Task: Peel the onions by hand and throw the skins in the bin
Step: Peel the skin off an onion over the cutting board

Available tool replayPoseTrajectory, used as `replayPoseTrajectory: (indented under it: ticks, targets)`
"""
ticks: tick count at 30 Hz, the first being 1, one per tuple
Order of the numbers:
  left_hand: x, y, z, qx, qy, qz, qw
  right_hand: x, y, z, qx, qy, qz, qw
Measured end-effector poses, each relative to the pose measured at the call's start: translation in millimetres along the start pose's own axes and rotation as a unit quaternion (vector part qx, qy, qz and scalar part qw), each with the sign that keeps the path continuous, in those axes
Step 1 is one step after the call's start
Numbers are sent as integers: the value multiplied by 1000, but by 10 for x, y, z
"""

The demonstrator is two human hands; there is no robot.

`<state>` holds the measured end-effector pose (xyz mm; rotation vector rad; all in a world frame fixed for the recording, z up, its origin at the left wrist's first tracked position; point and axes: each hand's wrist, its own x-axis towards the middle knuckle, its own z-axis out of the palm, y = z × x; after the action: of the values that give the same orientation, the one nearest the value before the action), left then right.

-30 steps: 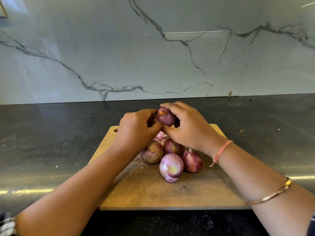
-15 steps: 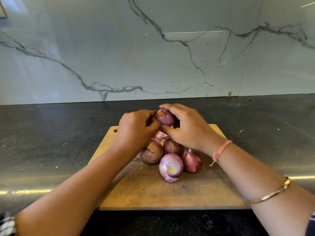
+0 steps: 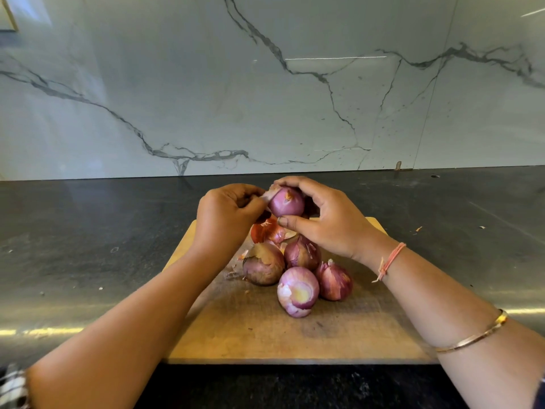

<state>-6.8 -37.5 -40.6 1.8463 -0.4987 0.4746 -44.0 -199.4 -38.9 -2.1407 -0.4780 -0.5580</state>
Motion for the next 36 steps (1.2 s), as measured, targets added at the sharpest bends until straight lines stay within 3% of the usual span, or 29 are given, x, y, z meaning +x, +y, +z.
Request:
replayPoseTrajectory:
  ticks: [3, 11, 17, 22, 27, 29, 36]
  targets:
    - [23, -5, -10, -35, 4, -24, 999, 5, 20, -3, 24, 3, 13, 1000]
    - [-86, 44, 37, 26, -28, 51, 998, -6, 42, 20, -67, 14, -15, 998]
    - [-64, 37, 31, 62, 28, 76, 995, -8, 16, 32, -75, 23, -39, 996]
    - [-22, 20, 52, 13, 46, 14, 999, -9, -10, 45, -29, 27, -32, 999]
    - [49, 12, 27, -190, 40, -111, 975, -10, 4, 42, 26, 30, -11, 999]
    - [58, 4, 27, -225, 41, -140, 964, -8, 21, 50, 62, 21, -2, 998]
    - [80, -84, -19, -92, 81, -144, 982, 9, -2, -6, 223, 14, 44, 974]
